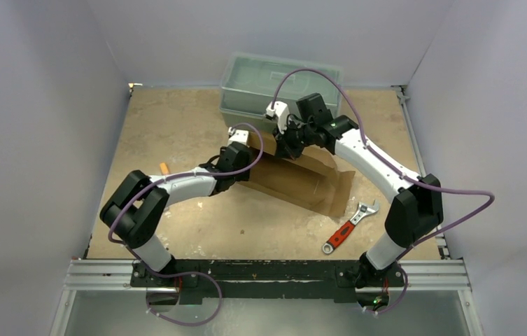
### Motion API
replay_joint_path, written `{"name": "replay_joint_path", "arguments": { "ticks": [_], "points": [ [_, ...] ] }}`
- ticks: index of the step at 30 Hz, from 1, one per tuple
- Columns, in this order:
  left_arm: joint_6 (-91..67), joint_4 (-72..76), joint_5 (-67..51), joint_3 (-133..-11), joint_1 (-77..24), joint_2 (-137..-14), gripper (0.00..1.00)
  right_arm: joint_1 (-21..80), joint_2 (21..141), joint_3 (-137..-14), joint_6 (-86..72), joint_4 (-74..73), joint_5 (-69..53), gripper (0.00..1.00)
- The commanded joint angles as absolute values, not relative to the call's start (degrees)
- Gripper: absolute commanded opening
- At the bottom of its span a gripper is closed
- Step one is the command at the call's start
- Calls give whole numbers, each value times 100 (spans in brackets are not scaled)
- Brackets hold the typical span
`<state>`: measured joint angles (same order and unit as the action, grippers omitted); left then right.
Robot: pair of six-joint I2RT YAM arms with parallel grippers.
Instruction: Fold the paper box
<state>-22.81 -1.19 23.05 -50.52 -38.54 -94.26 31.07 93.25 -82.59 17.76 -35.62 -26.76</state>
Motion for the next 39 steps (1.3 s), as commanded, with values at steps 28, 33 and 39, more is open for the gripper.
{"name": "replay_joint_path", "arguments": {
  "ticks": [28, 33, 39],
  "points": [
    [-2890, 582, 1147, -3233, -3786, -5879, 78, 3187, 8968, -8397, 2728, -3736, -2769, 0],
    [-2676, -146, 1102, -2957, -3775, -4396, 91, 3189, 8953, -8849, 3501, -4554, -3401, 0],
    [-1096, 436, -31, -2839, -3778, -3447, 91, 3241, 9238, -9785, 4101, -5707, -3704, 0]
  ]
}}
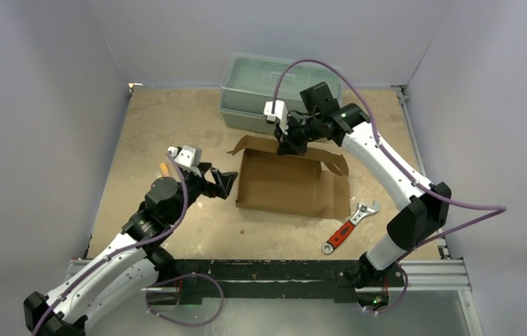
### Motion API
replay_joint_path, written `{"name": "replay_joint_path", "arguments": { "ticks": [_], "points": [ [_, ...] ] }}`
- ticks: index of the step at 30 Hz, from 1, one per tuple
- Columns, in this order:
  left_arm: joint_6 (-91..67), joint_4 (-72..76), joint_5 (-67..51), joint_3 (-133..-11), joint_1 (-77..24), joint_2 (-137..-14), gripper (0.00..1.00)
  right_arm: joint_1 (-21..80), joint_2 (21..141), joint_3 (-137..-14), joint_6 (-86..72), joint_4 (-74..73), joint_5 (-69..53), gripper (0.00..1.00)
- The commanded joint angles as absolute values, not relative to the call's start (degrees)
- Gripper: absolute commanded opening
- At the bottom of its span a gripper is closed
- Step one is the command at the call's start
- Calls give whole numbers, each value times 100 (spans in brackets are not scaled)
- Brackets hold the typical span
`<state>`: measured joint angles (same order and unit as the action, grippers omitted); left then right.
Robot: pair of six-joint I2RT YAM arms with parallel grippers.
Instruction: Fold the paper box
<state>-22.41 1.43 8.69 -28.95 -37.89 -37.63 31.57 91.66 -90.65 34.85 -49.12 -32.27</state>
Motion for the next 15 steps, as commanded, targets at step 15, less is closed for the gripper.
{"name": "replay_joint_path", "arguments": {
  "ticks": [15],
  "points": [
    [518, 1047, 129, -3227, -3771, -4047, 87, 3385, 9784, -10600, 5156, -6669, -3288, 0]
  ]
}}
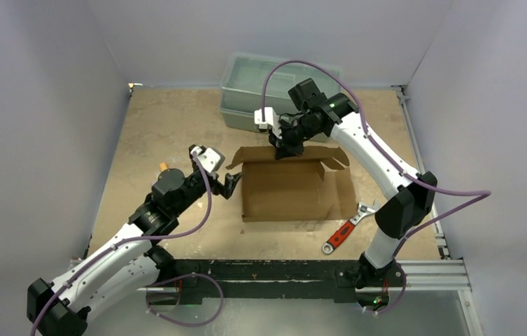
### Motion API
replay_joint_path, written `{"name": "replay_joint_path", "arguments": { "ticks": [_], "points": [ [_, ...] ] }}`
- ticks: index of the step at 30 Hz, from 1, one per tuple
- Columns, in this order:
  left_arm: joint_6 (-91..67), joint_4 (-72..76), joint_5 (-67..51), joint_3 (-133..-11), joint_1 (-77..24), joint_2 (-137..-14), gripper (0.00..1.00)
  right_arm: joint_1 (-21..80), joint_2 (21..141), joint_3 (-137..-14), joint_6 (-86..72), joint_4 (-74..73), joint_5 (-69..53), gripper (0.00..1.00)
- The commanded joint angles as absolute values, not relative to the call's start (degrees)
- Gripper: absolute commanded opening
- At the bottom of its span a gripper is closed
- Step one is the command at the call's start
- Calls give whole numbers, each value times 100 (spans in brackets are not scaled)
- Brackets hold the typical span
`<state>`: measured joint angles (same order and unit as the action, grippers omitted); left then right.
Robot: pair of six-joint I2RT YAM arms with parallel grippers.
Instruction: Fold the paper box
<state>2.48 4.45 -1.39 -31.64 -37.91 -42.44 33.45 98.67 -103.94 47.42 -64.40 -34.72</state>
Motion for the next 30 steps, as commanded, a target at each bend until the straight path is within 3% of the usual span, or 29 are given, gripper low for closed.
{"name": "replay_joint_path", "arguments": {
  "ticks": [1, 14, 20, 23, 24, 26, 30],
  "points": [
    [449, 1145, 97, -3140, -3775, -3995, 86, 3386, 9778, -10606, 5205, -6664, -3253, 0],
    [559, 2088, -765, -2769, -3766, -4811, 68, 3406, 9967, -10977, 5820, -7048, -3441, 1],
    [526, 2176, -967, -2791, -3753, -5186, 40, 3398, 10000, -11013, 5912, -7095, -3448, 1],
    [432, 2131, -1087, -2801, -3753, -5312, 3, 3405, 10036, -11026, 5802, -7044, -3441, 1],
    [398, 2098, -1072, -2799, -3753, -5347, 0, 3410, 10044, -11022, 5701, -6970, -3437, 3],
    [311, 2067, -944, -2755, -3752, -5336, 0, 3392, 10026, -11037, 5249, -6670, -3394, 18],
    [48, 2130, -395, -2461, -3748, -5028, 0, 3078, 9685, -11045, 4399, -6194, -3260, 64]
  ]
}}
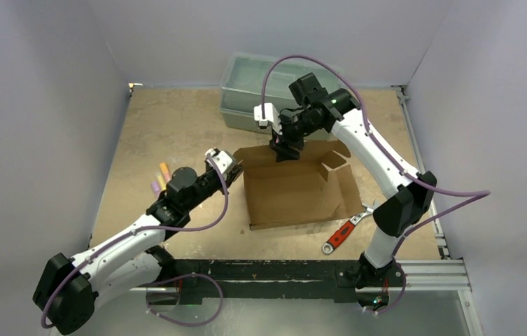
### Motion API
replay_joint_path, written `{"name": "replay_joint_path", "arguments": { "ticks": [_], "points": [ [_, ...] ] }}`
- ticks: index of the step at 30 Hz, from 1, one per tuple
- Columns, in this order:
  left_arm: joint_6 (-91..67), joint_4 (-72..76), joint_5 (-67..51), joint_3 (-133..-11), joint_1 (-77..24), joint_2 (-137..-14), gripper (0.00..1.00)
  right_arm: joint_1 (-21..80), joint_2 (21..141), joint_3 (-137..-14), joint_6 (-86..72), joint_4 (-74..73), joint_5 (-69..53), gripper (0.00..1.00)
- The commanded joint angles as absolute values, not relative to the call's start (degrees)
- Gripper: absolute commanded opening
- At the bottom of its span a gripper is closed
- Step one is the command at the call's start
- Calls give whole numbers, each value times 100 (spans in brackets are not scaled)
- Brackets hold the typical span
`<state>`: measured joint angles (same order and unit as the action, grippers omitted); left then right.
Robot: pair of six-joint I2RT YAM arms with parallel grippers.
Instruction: Fold the paper box
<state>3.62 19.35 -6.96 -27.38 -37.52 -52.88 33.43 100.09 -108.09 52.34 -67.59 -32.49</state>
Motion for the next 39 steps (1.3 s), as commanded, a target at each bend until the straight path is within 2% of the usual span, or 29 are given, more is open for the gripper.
{"name": "replay_joint_path", "arguments": {
  "ticks": [1, 5, 7, 12, 15, 18, 29, 33, 35, 39],
  "points": [
    [-94, 2155, -267, -2374, -3746, -4920, 0, 2888, 9477, -11029, 4260, -6125, -3469, 71],
    [-316, 2072, -19, -2182, -3752, -4573, 0, 1834, 8368, -10215, 3558, -5287, -4116, 90],
    [-377, 1938, 53, -2213, -3748, -4476, 0, 1449, 7554, -9005, 2973, -4108, -4142, 98],
    [-701, 1471, 206, -2449, -3753, -4459, 0, 229, 5678, -5999, 574, -1234, -3607, 99],
    [-1007, 1138, 278, -2640, -3753, -4482, 0, -596, 5253, -4824, -408, -322, -4042, 99],
    [-1309, 820, 385, -2849, -3738, -4514, 0, -1103, 5196, -3993, -739, 350, -4331, 99],
    [-2035, 224, 817, -3179, -3744, -4612, 0, -1412, 5898, -3669, 494, -392, -3937, 96],
    [-2445, 16, 1053, -3274, -3744, -4603, 0, -1413, 6313, -3805, 703, -705, -3882, 88],
    [-2632, 9, 1156, -3291, -3736, -4623, 0, -1416, 6614, -3941, 781, -971, -4036, 80],
    [-2945, -273, 1429, -3289, -3743, -4587, 0, -1416, 6925, -4072, 860, -1123, -4125, 77]
  ]
}}
